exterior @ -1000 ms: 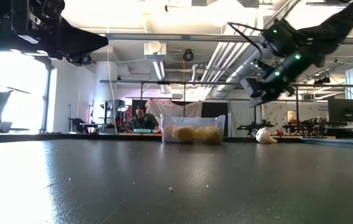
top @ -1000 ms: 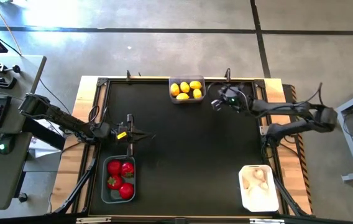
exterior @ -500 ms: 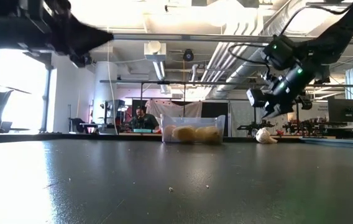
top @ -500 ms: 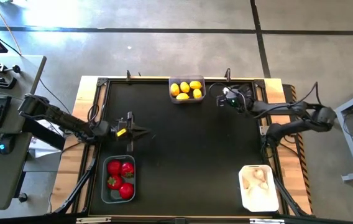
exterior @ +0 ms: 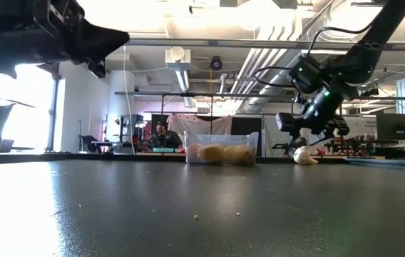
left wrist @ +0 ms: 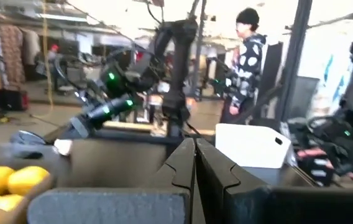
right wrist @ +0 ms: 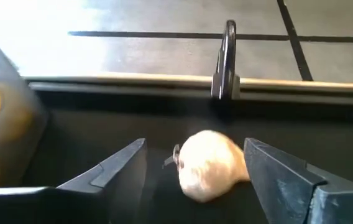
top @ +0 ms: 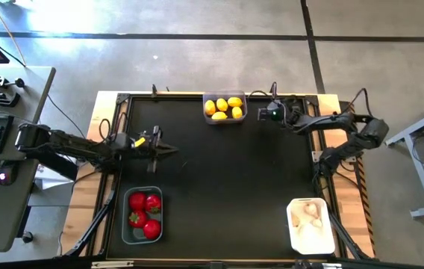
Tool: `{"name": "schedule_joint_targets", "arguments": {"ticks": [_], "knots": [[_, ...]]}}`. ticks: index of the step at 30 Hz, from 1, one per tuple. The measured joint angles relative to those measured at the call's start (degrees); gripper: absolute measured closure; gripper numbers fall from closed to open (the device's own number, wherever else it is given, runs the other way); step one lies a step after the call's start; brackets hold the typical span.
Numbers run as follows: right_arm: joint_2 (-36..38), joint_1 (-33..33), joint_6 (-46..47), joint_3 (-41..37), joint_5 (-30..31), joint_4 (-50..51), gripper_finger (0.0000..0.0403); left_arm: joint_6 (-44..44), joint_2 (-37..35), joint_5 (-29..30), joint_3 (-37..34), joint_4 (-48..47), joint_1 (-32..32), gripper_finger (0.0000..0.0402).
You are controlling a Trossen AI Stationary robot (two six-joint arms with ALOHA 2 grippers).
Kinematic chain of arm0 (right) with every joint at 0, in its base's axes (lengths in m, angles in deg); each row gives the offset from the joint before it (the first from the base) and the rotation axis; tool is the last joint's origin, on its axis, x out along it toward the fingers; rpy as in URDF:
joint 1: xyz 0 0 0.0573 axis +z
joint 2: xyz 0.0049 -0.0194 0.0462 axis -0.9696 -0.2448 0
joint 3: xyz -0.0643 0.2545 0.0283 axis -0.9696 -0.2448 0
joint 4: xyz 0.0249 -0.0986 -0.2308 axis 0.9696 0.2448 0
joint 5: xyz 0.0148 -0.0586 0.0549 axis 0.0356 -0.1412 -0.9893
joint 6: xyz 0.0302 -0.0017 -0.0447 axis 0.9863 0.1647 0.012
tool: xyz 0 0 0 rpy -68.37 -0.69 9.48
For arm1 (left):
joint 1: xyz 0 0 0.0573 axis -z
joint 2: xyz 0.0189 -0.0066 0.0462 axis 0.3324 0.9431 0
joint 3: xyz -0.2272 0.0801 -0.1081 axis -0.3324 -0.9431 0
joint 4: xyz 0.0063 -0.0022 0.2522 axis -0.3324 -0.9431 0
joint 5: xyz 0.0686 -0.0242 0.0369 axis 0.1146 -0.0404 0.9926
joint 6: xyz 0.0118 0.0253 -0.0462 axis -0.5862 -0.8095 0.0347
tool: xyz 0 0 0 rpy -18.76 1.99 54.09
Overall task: Sort produce into baskets
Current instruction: Put the garlic into the white bin
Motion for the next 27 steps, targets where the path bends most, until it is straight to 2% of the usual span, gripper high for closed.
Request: {"name": "schedule_joint_targets", "arguments": {"ticks": [5,8,13,18,22,27], "knots": [[-4.1,-1.5,-0.2,4.1,-0.5,2.3,0.0142,-0.2,-1.8,-4.0,-1.1,0.3,-3.0,0.0401],[-7.2,-2.1,0.8,5.9,-1.0,6.0,0.0142,0.9,-2.8,-4.3,-4.5,2.9,-4.6,0.0401],[-11.5,-2.7,1.4,7.2,-0.9,8.1,0.0142,1.8,-4.3,-4.7,-4.5,2.2,-6.0,0.0401],[-12.3,-2.6,2.5,7.3,-0.5,7.8,0.0151,1.0,-5.6,-5.2,-4.5,2.1,-6.8,0.0401],[-12.2,-2.6,1.2,7.3,-0.6,8.2,0.0188,0.7,-6.9,-6.4,-4.5,2.0,-7.0,0.0401],[-11.6,-2.4,-0.3,7.3,-0.8,9.6,0.0273,0.1,-9.2,-8.2,-4.5,1.7,-7.0,0.0401]]}}
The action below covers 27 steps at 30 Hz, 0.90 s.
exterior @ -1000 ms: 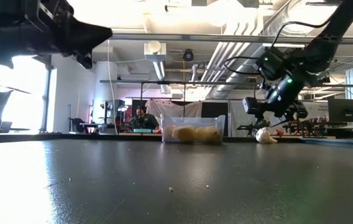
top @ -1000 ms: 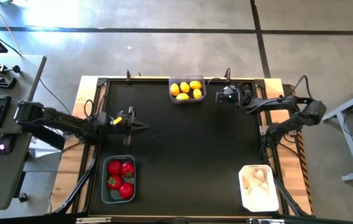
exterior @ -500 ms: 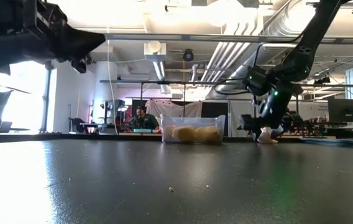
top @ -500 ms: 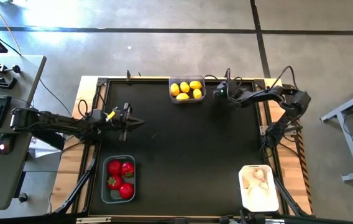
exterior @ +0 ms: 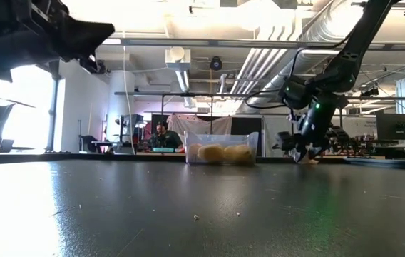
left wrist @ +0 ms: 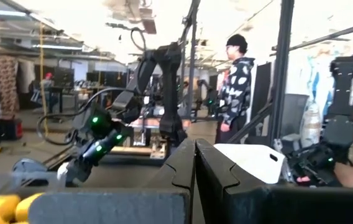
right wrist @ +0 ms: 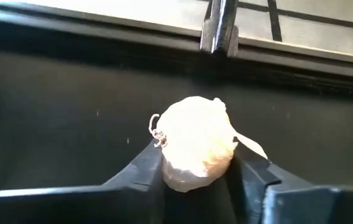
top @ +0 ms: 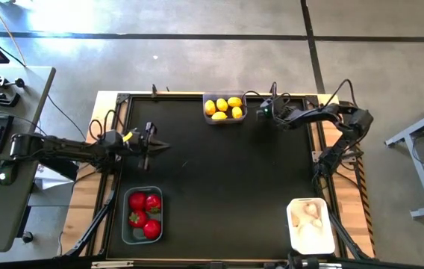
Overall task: Sort produce into baskets
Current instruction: Put the garlic into the white bin
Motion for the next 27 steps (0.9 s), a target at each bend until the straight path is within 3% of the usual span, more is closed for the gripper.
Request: {"name": "schedule_joint_targets", "arguments": {"ticks": [4,14,19,27], "knots": [[2.9,1.1,-1.7,-0.1,-0.7,4.0,0.0312,-0.4,-2.4,-1.0,0.0,-2.4,0.0,0.0401],[18.0,11.1,-1.5,-0.3,-0.2,17.9,0.0305,-2.8,-13.3,-0.8,0.0,-14.3,-0.1,0.0401],[25.3,22.5,5.7,-0.3,-2.3,26.4,0.0304,-2.6,-21.2,-0.8,0.0,-21.6,-1.2,0.0401],[33.2,45.9,23.4,-0.2,-7.4,36.3,0.0304,-2.0,-30.5,-0.7,0.0,-32.5,-2.2,0.0401]]}}
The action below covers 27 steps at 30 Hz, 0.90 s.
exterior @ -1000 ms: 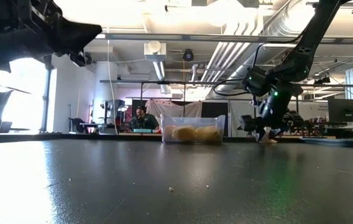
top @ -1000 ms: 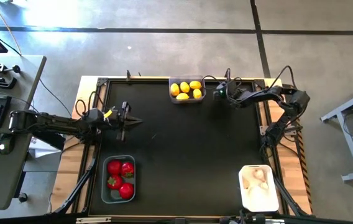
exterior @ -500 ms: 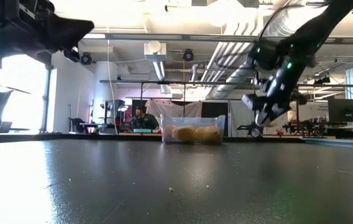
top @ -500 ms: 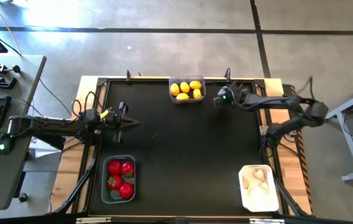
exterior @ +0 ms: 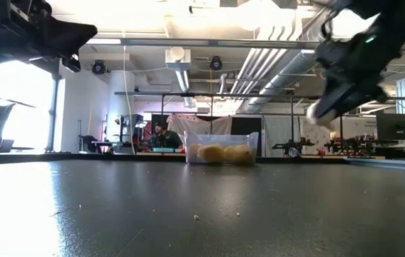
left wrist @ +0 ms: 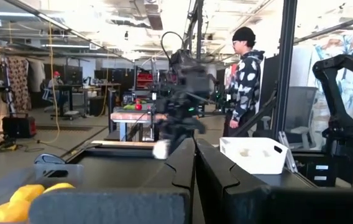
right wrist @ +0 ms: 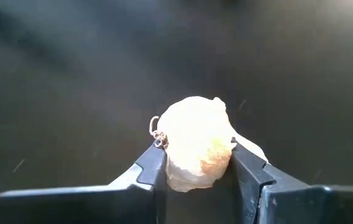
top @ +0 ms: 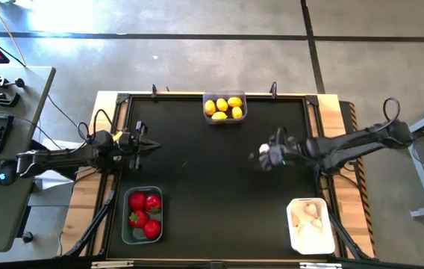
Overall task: Sort produce into baskets
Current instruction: Put the garlic into the white bin
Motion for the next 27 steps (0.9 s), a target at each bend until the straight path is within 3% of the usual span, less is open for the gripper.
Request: {"name": "schedule_joint_targets", "arguments": {"ticks": [6,14,20,27], "knots": [[1.0,15.2,14.1,2.0,-2.0,7.0,0.0304,0.4,-3.6,0.0,0.0,-2.8,0.0,0.0401],[0.5,30.0,23.7,16.4,-3.3,21.2,0.0304,0.1,-5.3,0.0,0.0,-3.1,0.0,0.0401],[0.5,37.6,35.8,24.2,-12.0,32.8,0.0304,0.9,-5.3,0.0,0.0,-6.2,0.0,0.0401],[-0.1,42.8,53.9,21.7,-24.5,33.7,0.0304,2.1,-5.3,-0.1,0.0,-8.2,0.0,0.0401]]}}
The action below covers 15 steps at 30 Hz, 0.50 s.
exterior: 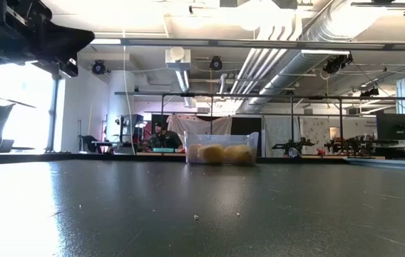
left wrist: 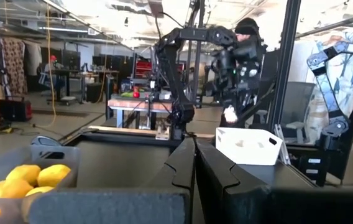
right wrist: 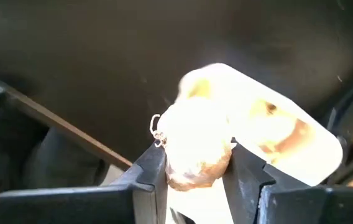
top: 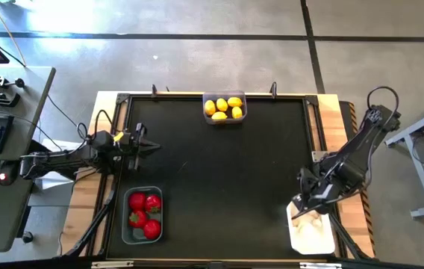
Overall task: Sort produce into baskets
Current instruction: Put the garlic into the white bin
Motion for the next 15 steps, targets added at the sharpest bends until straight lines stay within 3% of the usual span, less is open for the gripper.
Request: {"name": "schedule_joint_targets", "arguments": {"ticks": [15], "knots": [[-9.7,1.2,10.1,-8.9,-6.2,-12.9,0.0304,0.0,0.0,0.0,0.0,0.1,0.0,0.0401]]}}
